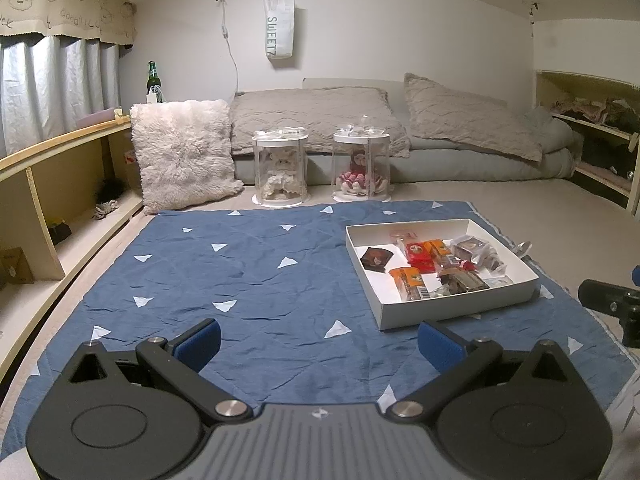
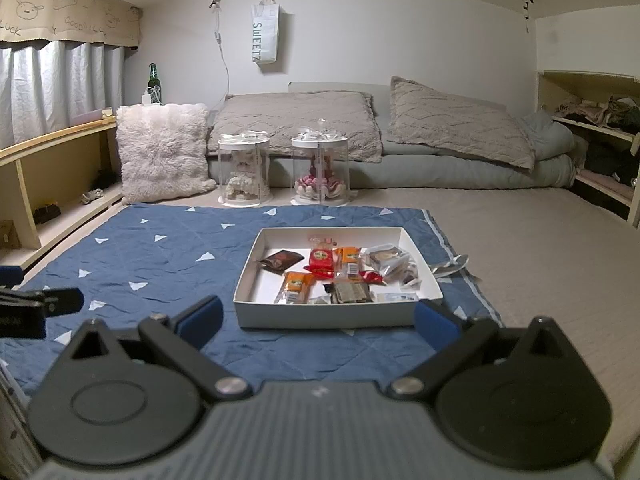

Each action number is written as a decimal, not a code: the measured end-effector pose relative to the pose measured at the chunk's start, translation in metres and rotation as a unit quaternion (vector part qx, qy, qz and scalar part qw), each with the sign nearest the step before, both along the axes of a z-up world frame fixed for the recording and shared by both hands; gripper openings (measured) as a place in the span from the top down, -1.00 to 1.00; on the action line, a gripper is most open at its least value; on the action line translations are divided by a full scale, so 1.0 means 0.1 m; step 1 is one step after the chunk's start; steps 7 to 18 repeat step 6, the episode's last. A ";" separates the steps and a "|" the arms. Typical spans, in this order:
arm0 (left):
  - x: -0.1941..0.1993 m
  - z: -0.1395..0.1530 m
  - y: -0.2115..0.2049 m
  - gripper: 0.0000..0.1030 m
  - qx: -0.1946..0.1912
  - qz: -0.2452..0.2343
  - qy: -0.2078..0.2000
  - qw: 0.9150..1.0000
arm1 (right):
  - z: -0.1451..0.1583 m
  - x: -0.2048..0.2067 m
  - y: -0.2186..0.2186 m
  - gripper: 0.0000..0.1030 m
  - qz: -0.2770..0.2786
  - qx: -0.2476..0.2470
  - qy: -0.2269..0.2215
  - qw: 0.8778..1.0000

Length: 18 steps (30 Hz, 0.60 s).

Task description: Organize snacks

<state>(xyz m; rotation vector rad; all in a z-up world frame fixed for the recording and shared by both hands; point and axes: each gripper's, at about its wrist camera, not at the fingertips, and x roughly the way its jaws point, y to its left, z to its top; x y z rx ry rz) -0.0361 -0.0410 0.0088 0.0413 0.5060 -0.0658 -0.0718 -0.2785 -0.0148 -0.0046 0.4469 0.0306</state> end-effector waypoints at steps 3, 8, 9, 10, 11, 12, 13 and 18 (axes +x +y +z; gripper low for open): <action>0.00 0.00 0.01 -1.00 0.001 0.001 0.001 1.000 | -0.01 0.00 0.00 -0.99 0.000 0.001 0.000 1.000; -0.01 -0.02 0.04 -1.00 0.003 0.002 0.001 1.000 | -0.01 0.00 0.01 -0.99 0.000 0.001 0.000 1.000; -0.01 -0.02 0.04 -1.00 0.003 0.002 0.001 1.000 | -0.01 0.00 0.01 -0.99 0.000 0.001 0.000 1.000; -0.01 -0.02 0.04 -1.00 0.003 0.002 0.001 1.000 | -0.01 0.00 0.01 -0.99 0.000 0.001 0.000 1.000; -0.01 -0.02 0.04 -1.00 0.003 0.002 0.001 1.000 | -0.01 0.00 0.01 -0.99 0.000 0.001 0.000 1.000; -0.01 -0.02 0.04 -1.00 0.003 0.002 0.001 1.000 | -0.01 0.00 0.01 -0.99 0.000 0.001 0.000 1.000; -0.01 -0.02 0.04 -1.00 0.003 0.002 0.001 1.000 | -0.01 0.00 0.01 -0.99 0.000 0.001 0.000 1.000; -0.01 -0.02 0.04 -1.00 0.003 0.002 0.001 1.000 | -0.01 0.00 0.01 -0.99 0.000 0.001 0.000 1.000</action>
